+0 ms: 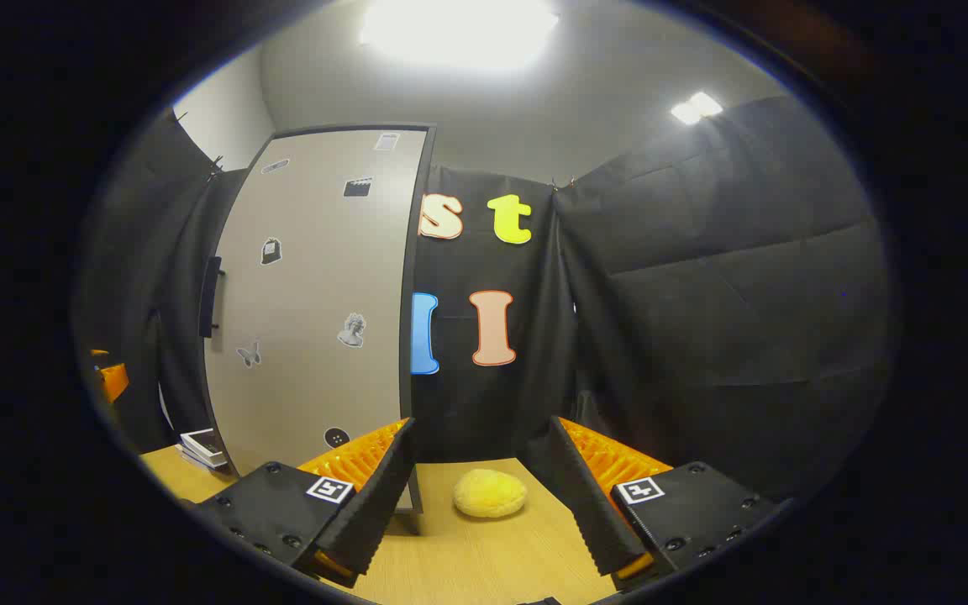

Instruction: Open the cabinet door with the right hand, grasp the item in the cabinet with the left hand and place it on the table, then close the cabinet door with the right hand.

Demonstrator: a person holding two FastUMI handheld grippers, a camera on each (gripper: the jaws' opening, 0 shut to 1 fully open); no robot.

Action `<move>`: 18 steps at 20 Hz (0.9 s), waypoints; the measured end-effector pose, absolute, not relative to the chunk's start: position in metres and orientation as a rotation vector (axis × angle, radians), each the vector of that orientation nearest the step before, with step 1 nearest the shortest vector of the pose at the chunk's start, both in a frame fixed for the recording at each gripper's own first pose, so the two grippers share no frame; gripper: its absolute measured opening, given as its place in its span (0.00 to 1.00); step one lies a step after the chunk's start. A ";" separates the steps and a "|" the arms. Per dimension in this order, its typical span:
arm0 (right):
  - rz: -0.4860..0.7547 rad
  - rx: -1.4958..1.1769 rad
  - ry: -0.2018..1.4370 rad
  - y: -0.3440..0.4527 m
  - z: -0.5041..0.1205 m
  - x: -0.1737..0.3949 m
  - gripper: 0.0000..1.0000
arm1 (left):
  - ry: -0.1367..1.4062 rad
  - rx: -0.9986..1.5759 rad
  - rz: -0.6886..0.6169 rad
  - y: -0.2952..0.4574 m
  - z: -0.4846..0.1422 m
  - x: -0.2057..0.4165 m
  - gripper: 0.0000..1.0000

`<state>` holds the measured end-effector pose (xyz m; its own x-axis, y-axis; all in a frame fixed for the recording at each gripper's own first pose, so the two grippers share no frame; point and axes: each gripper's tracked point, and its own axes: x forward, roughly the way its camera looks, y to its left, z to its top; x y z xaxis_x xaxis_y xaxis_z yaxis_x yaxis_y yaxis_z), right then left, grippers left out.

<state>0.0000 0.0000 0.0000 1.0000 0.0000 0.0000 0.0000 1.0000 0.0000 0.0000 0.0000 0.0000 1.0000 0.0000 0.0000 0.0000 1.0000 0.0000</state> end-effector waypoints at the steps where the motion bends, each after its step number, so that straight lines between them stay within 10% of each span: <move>1: 0.001 0.002 0.002 0.001 -0.002 -0.001 0.98 | 0.000 0.002 0.001 0.000 -0.001 0.000 0.75; 18: 0.015 0.019 0.018 0.008 -0.004 0.007 0.98 | -0.001 0.021 0.026 0.010 -0.001 -0.003 0.75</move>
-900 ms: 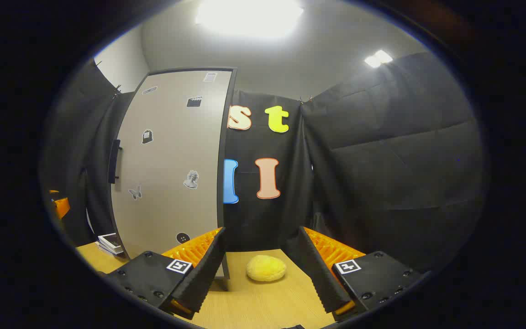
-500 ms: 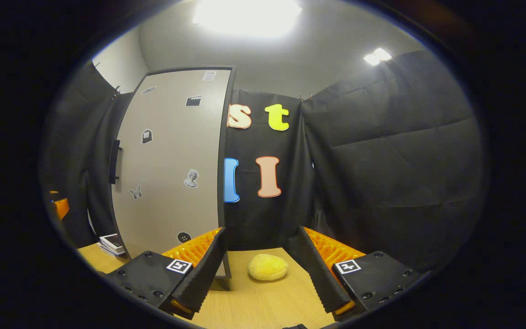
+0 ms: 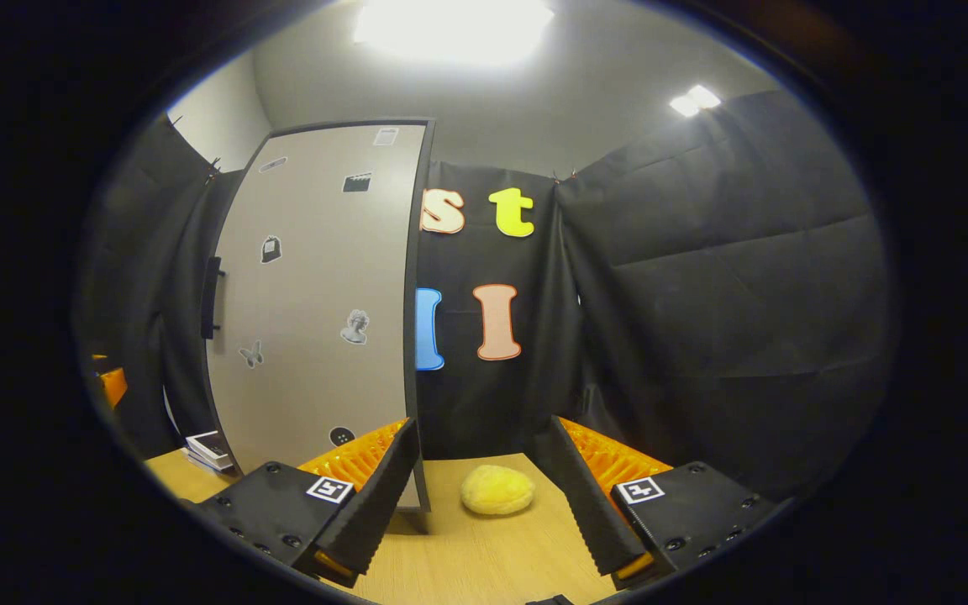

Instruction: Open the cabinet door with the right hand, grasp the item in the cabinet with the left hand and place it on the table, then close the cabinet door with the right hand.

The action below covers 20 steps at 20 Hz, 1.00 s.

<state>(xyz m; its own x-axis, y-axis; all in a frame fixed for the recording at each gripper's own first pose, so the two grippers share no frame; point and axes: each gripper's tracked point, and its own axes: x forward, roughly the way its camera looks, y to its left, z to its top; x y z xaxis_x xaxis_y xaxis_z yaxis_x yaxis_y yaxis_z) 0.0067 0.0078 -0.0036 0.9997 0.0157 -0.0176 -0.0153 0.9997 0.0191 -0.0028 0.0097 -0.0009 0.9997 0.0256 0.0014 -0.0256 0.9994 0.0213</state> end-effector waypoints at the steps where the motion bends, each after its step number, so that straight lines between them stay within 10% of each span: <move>1: 0.017 0.020 0.018 0.010 -0.003 0.008 0.98 | -0.002 0.022 0.027 0.011 -0.001 -0.003 0.75; 20: 0.200 0.059 -0.044 0.127 0.071 0.046 0.96 | 0.026 0.039 0.159 0.094 -0.018 -0.041 0.75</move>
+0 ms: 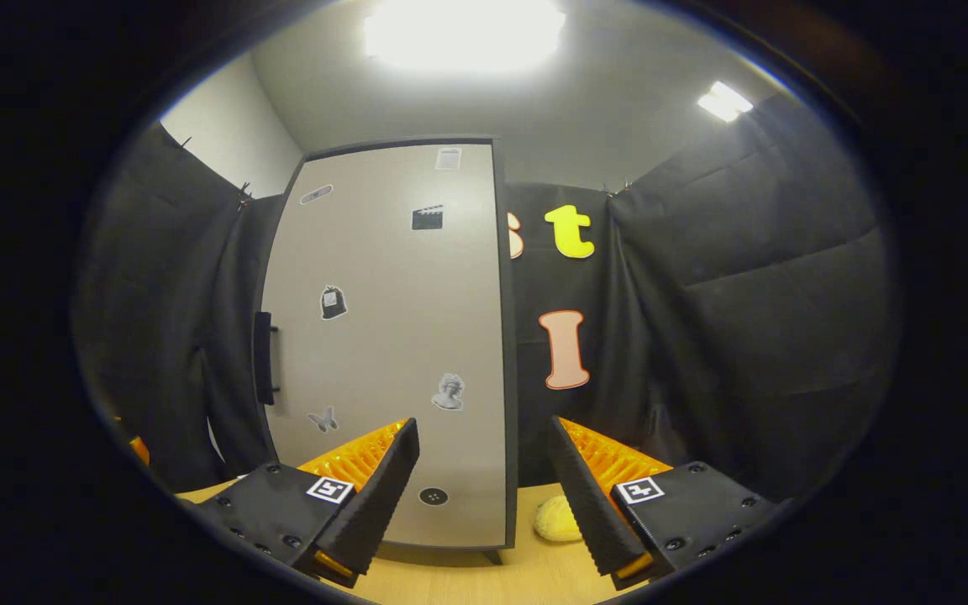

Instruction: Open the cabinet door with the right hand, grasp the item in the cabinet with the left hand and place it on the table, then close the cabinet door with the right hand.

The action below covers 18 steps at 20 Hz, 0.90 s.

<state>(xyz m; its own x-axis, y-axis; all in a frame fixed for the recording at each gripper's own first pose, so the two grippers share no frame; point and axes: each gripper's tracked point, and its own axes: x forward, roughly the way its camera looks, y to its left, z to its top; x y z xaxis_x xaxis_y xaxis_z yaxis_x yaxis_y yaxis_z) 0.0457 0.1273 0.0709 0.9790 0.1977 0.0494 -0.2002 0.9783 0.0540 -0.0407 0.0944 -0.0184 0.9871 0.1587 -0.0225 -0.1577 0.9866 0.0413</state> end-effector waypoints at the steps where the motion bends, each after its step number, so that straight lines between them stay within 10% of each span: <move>1: 0.215 0.059 -0.045 0.137 0.074 0.048 0.96 | 0.028 0.044 0.170 0.101 -0.020 -0.042 0.75; 18: 0.393 0.088 -0.019 0.284 0.104 0.072 0.98 | 0.077 0.054 0.330 0.201 -0.045 -0.075 0.75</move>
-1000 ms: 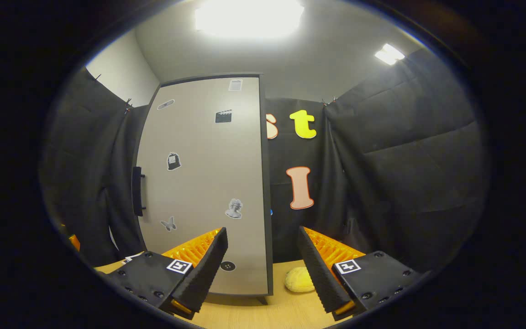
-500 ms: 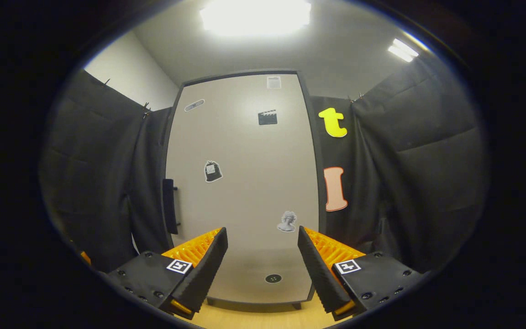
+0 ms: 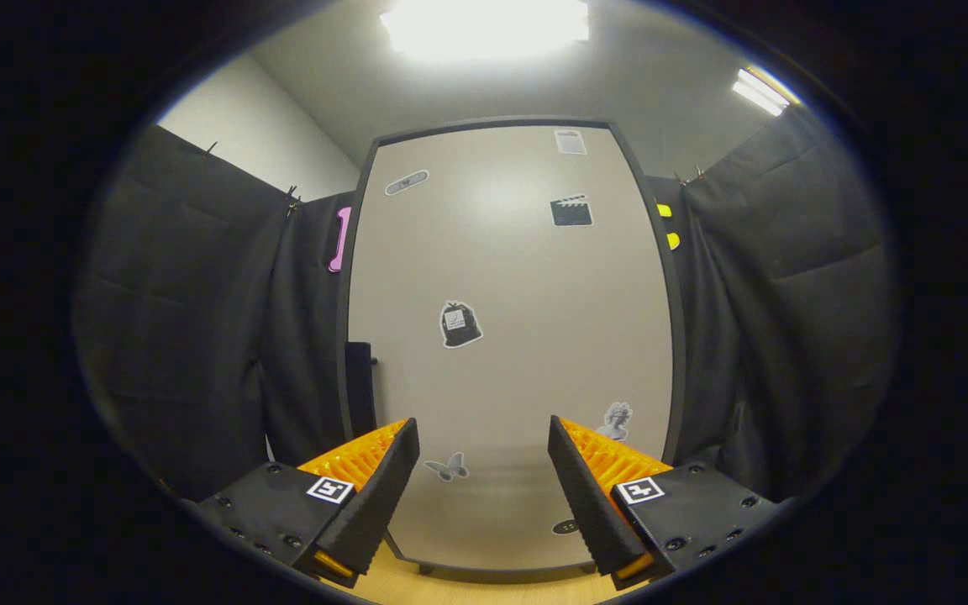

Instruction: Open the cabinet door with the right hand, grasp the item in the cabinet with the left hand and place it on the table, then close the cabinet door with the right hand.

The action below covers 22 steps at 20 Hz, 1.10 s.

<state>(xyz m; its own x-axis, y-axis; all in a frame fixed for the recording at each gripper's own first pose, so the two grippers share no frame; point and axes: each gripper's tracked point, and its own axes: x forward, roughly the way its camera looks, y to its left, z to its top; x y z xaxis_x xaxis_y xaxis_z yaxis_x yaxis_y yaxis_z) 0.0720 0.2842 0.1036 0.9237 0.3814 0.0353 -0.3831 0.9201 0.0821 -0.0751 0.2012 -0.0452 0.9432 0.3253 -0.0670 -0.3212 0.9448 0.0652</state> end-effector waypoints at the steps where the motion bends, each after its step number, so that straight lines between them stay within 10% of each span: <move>1: 0.399 0.087 -0.019 0.292 0.104 0.074 0.97 | 0.079 0.055 0.337 0.206 -0.047 -0.076 0.75; 22: 0.492 0.058 0.078 0.416 0.086 0.113 0.91 | 0.139 0.072 0.449 0.277 -0.078 -0.100 0.75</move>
